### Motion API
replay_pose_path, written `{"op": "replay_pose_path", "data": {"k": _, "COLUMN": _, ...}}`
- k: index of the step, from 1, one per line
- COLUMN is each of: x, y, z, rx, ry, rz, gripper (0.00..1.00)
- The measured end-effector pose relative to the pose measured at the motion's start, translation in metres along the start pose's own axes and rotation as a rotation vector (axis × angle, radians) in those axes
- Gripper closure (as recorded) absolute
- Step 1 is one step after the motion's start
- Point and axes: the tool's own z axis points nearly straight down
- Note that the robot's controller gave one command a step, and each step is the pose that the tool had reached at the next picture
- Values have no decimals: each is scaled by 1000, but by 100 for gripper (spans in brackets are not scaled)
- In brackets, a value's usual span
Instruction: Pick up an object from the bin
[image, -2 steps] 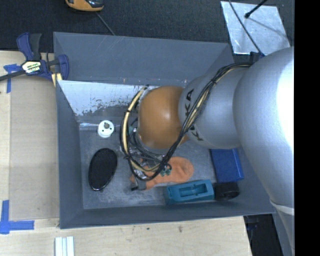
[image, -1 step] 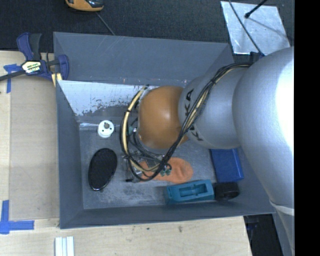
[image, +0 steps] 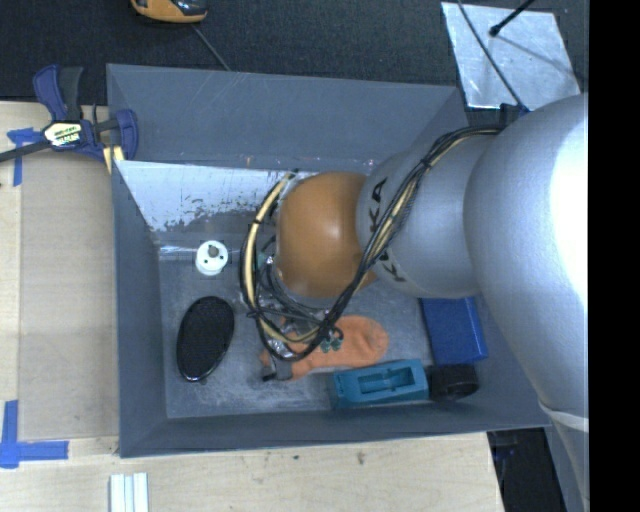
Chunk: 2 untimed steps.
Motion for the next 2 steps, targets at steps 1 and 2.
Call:
{"op": "replay_pose_path", "data": {"k": 1, "x": 0, "y": 0, "z": 0, "rx": 0, "ry": 0, "rz": 0, "gripper": 100}}
{"op": "replay_pose_path", "data": {"k": 2, "x": 0, "y": 0, "z": 0, "rx": 0, "ry": 0, "rz": 0, "gripper": 0}}
